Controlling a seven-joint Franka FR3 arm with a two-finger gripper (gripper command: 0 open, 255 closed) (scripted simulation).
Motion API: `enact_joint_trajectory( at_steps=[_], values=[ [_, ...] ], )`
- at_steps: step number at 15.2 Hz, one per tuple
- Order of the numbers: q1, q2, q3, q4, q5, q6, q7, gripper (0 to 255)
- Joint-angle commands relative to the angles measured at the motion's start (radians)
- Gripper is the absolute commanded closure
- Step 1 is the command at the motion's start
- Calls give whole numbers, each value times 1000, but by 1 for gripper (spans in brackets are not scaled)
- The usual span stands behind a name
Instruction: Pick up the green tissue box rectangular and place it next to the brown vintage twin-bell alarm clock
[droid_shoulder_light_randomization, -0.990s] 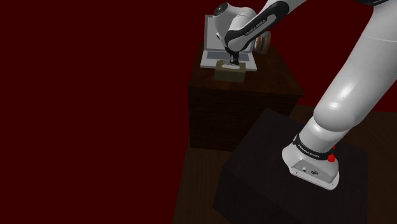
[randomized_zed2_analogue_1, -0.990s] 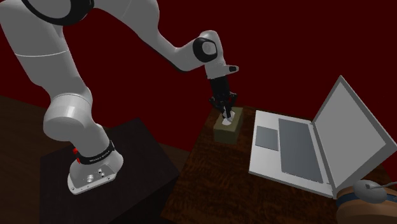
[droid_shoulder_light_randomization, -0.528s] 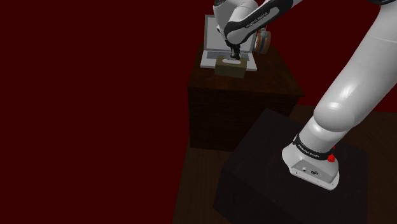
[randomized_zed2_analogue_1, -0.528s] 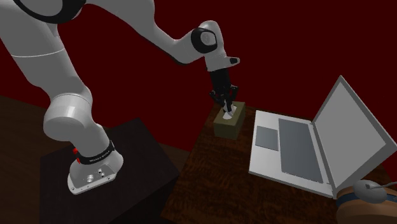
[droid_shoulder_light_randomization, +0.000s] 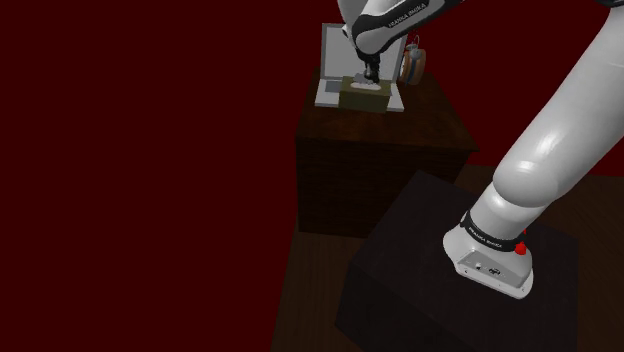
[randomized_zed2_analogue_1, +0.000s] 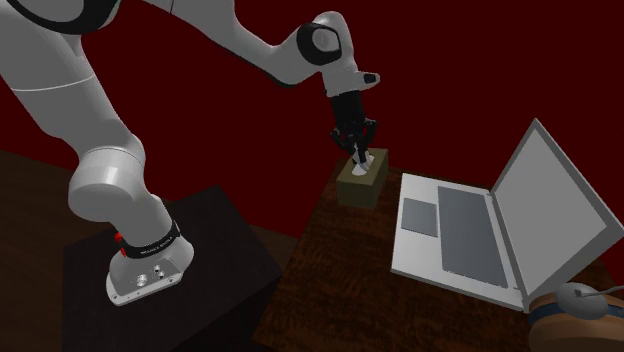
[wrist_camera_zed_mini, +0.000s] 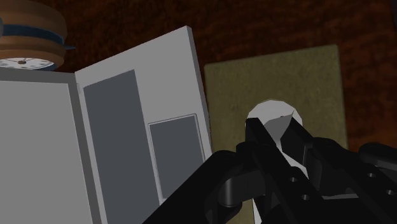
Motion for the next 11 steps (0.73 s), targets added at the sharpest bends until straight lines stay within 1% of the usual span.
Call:
enact_joint_trajectory(
  at_steps=[1,11],
  values=[
    [1,-11,1,14,8,-21,-15,255],
    [7,-48,7,99,38,-126,-84,255]
  ],
)
